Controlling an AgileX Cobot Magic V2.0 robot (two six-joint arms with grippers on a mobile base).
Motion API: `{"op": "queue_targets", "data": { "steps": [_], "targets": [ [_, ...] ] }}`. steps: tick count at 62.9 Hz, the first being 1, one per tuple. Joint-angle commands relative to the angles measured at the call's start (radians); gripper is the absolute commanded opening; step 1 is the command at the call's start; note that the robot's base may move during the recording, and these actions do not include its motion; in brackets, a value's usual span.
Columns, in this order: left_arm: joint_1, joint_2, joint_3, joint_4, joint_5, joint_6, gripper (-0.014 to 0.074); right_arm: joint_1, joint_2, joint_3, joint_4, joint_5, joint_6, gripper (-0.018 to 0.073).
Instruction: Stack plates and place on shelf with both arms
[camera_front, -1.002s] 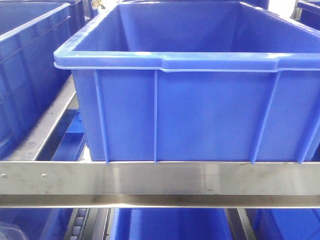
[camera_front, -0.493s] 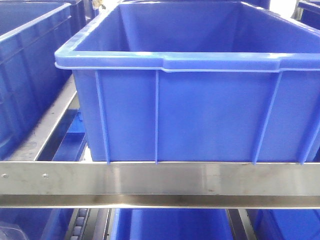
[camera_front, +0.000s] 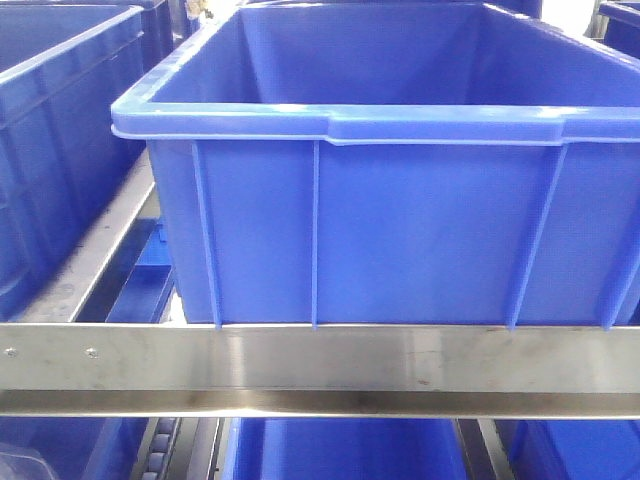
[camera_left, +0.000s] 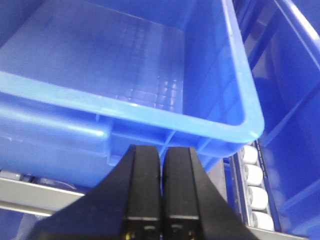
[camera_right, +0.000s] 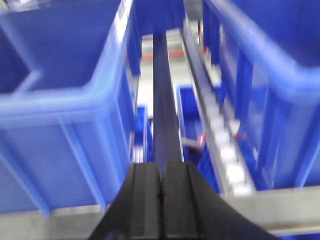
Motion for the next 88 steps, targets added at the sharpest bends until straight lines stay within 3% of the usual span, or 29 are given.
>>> {"op": "queue_targets", "data": {
  "steps": [1, 36, 52, 88],
  "targets": [
    [-0.008, 0.000, -0.028, -0.002, -0.085, 0.001, 0.0090, -0.005, -0.023, -0.016, 0.006, -0.090, -0.003, 0.0057],
    [-0.008, 0.000, -0.028, -0.002, -0.085, 0.001, 0.0090, -0.005, -0.023, -0.015, 0.006, -0.106, 0.001, 0.0057],
    [-0.008, 0.000, -0.028, -0.002, -0.085, 0.001, 0.0090, -0.005, -0.023, -0.015, -0.157, -0.114, 0.127, 0.0057],
    [-0.008, 0.000, -0.028, -0.002, -0.085, 0.001, 0.0090, -0.005, -0.023, -0.015, -0.157, -0.113, 0.127, 0.0057]
  ]
}}
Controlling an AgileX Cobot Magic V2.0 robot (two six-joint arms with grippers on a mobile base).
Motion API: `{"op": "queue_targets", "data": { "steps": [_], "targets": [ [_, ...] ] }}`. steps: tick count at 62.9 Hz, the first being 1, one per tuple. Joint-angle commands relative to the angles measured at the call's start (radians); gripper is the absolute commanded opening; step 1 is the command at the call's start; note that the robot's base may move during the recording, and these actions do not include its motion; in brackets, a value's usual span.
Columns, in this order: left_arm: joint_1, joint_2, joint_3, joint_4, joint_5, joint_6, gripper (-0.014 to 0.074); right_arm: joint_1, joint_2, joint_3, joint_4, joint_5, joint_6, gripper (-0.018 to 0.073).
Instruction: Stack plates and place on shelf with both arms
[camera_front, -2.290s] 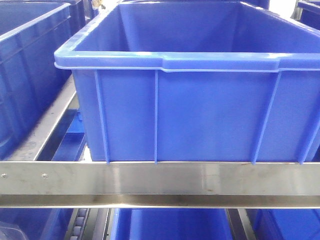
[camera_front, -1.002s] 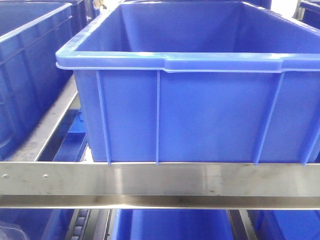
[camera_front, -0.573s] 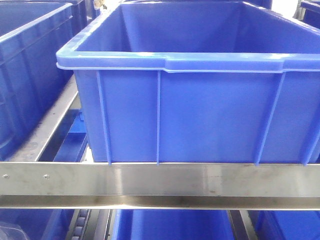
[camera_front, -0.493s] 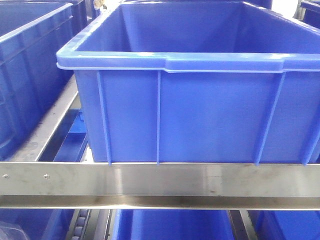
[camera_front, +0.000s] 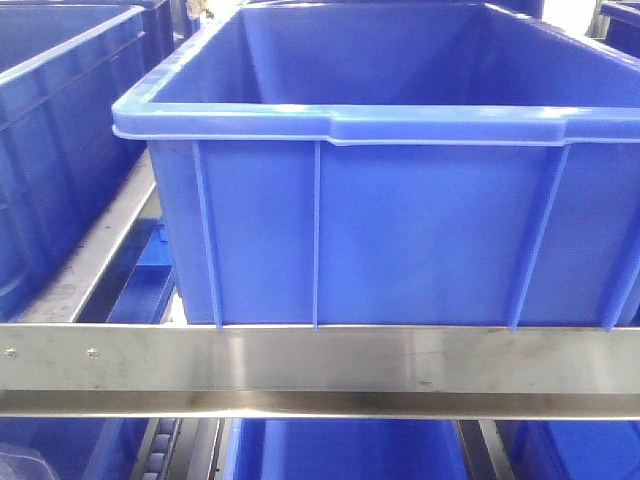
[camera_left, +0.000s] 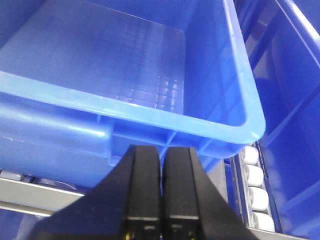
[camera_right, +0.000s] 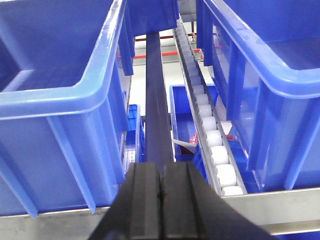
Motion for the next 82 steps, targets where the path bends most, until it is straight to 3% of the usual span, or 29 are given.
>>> {"op": "queue_targets", "data": {
  "steps": [1, 34, 50, 64, 73, 82],
  "targets": [
    [-0.008, 0.000, -0.028, -0.002, -0.085, 0.001, 0.0090, -0.005, -0.023, -0.017, -0.010, -0.099, 0.002, 0.0057],
    [-0.008, -0.017, -0.028, 0.000, -0.083, 0.001, 0.0090, -0.005, -0.023, -0.017, -0.010, -0.099, 0.002, 0.0057],
    [0.006, -0.221, 0.111, 0.122, -0.081, 0.006, 0.0090, -0.005, -0.023, -0.017, -0.010, -0.099, 0.002, 0.0057],
    [0.023, -0.422, 0.280, 0.103, -0.081, 0.004, 0.0090, -0.005, -0.023, -0.017, -0.010, -0.099, 0.002, 0.0057],
    [0.058, -0.495, 0.278, 0.115, 0.012, 0.004, 0.0090, -0.005, -0.023, -0.017, -0.010, -0.099, 0.002, 0.0057],
    [0.076, -0.505, 0.278, 0.130, 0.020, 0.004, 0.0090, -0.005, -0.023, -0.017, -0.010, -0.099, 0.002, 0.0057]
  ]
}}
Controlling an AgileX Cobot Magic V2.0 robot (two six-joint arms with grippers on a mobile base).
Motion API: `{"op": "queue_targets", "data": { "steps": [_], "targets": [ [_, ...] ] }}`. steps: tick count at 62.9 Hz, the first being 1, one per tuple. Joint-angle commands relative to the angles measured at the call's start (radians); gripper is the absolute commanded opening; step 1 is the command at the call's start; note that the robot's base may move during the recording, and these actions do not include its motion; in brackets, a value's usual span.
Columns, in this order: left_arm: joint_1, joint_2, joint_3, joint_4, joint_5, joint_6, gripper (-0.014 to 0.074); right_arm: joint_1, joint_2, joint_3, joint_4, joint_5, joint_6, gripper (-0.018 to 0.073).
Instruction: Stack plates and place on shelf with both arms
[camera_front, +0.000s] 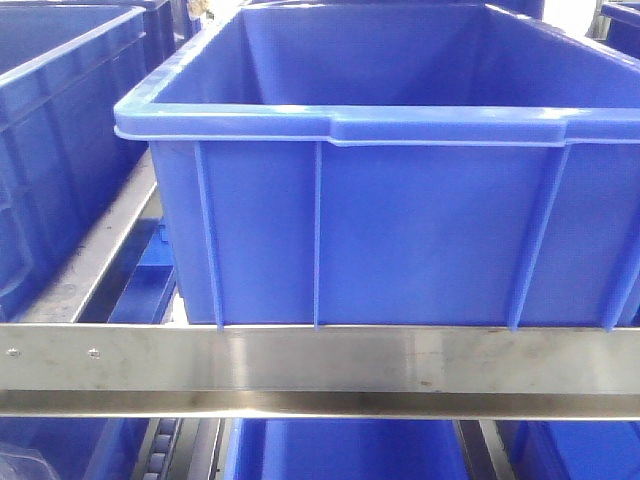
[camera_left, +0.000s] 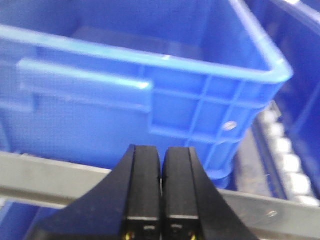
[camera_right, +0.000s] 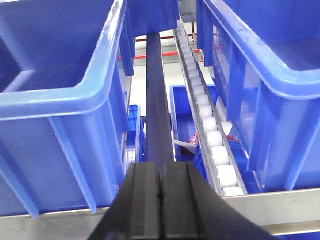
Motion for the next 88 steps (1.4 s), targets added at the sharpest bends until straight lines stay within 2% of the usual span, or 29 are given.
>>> {"op": "queue_targets", "data": {
  "steps": [1, 28, 39, 56, 63, 88],
  "targets": [
    [0.006, -0.020, 0.021, 0.009, -0.069, -0.002, 0.0090, -0.005, -0.023, -0.017, -0.010, -0.097, 0.000, 0.0057],
    [0.006, -0.018, 0.021, 0.009, -0.097, -0.002, 0.0090, -0.005, -0.023, -0.017, -0.010, -0.097, 0.000, 0.0057],
    [0.006, -0.018, 0.021, 0.055, -0.165, 0.014, 0.0090, -0.005, -0.023, -0.017, -0.010, -0.097, 0.000, 0.0057],
    [0.006, -0.018, 0.021, 0.053, -0.169, 0.024, 0.0090, -0.005, -0.023, -0.017, -0.010, -0.097, 0.000, 0.0057],
    [0.006, -0.020, 0.021, 0.017, -0.174, 0.024, 0.0090, -0.005, -0.023, -0.017, -0.010, -0.097, 0.000, 0.0057],
    [-0.068, -0.020, 0.021, 0.030, -0.174, 0.025, 0.0090, -0.005, -0.023, -0.017, -0.010, -0.097, 0.000, 0.0057]
  ]
}}
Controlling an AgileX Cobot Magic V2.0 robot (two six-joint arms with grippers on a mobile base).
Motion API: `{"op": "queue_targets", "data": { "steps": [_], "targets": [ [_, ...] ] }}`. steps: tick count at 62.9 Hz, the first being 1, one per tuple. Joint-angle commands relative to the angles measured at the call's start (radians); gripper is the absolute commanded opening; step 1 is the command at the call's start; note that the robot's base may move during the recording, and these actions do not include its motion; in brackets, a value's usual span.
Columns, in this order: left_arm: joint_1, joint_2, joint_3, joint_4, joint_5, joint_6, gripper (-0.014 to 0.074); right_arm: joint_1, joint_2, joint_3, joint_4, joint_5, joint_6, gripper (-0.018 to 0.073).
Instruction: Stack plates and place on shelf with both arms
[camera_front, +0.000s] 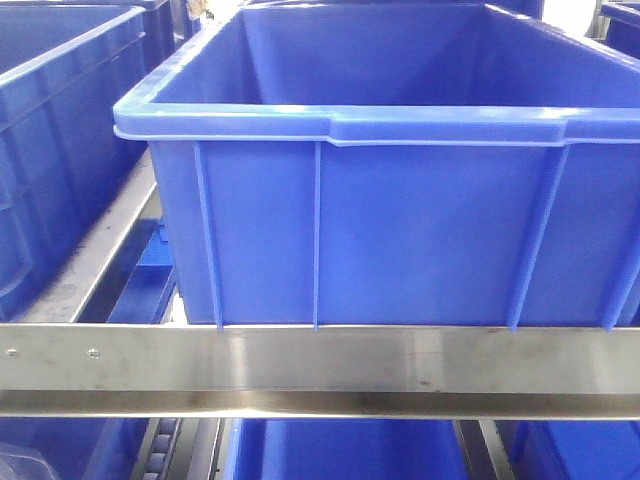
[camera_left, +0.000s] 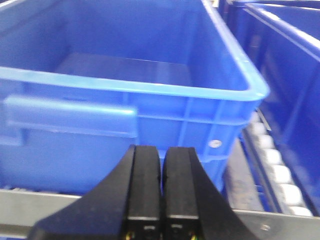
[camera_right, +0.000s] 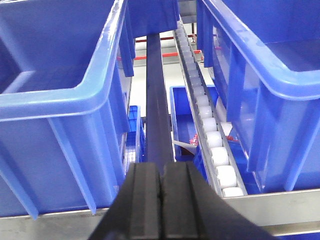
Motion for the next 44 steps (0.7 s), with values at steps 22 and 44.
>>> {"op": "queue_targets", "data": {
  "steps": [22, 44],
  "targets": [
    [-0.011, -0.020, 0.021, -0.009, -0.090, 0.003, 0.0090, -0.005, -0.023, -0.017, -0.010, -0.095, 0.000, 0.0057],
    [-0.011, -0.020, 0.021, -0.009, -0.090, 0.003, 0.0090, -0.005, -0.023, -0.017, -0.010, -0.095, 0.000, 0.0057]
  ]
}}
